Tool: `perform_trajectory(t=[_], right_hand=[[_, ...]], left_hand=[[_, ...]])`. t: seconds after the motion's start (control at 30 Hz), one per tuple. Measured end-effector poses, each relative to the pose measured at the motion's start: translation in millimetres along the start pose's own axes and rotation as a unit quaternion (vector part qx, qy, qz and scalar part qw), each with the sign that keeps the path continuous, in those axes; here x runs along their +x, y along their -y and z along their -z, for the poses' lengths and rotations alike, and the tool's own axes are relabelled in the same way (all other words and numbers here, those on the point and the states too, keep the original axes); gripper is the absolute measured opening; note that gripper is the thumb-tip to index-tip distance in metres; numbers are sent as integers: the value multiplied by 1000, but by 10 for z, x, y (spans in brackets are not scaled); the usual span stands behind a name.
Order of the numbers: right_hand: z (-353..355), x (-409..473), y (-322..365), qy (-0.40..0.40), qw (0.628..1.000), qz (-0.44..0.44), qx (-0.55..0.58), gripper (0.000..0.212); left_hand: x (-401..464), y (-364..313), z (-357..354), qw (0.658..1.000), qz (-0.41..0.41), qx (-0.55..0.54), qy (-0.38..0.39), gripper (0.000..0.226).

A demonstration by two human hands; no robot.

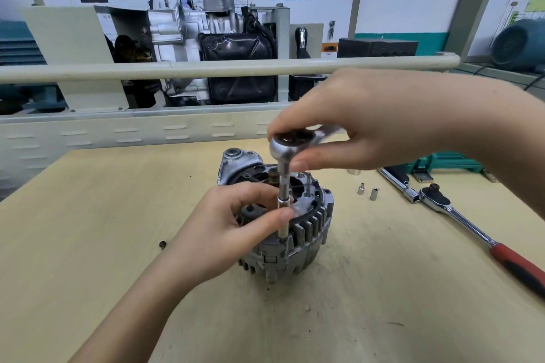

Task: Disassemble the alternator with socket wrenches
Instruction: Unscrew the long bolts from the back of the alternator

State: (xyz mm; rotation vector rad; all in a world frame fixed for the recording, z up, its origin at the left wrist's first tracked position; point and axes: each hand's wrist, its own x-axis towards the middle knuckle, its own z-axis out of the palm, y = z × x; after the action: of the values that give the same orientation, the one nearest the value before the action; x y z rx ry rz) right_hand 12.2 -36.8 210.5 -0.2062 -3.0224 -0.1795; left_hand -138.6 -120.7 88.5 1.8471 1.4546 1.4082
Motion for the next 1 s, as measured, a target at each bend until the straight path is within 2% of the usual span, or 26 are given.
perform_trajectory(t=[0.07,0.2,0.4,0.53,0.63,0.7,0.8,0.87,1.0], right_hand=[[13,7,-9,6,1000,4,5,29],[2,22,2,-2,1000,-5,9,34],[-7,15,17,-19,999,-42,-22,64],[-15,15,-4,-16,1000,-26,4,47],[-1,14,-10,-4,1000,-10,25,34],[7,10,-15,-4,999,3,35,32],[11,16,-10,-15,999,11,36,33],[12,30,3,-22,999,-10,22,43],[-3,30,16,-28,998,-61,0,66]], left_hand=[[-6,3,16,1000,-5,-8,4,16],[-11,9,-4,1000,-13,0,-22,8],[14,-16,-74,997,-44,20,-65,11],[9,0,-56,997,-27,18,-63,9],[-8,14,-27,1000,-6,25,-16,16],[-9,22,-26,1000,3,29,3,13],[-4,26,-29,999,-7,34,-14,13],[0,38,-37,998,-26,55,-29,20],[21,47,-66,994,-46,77,-58,17]])
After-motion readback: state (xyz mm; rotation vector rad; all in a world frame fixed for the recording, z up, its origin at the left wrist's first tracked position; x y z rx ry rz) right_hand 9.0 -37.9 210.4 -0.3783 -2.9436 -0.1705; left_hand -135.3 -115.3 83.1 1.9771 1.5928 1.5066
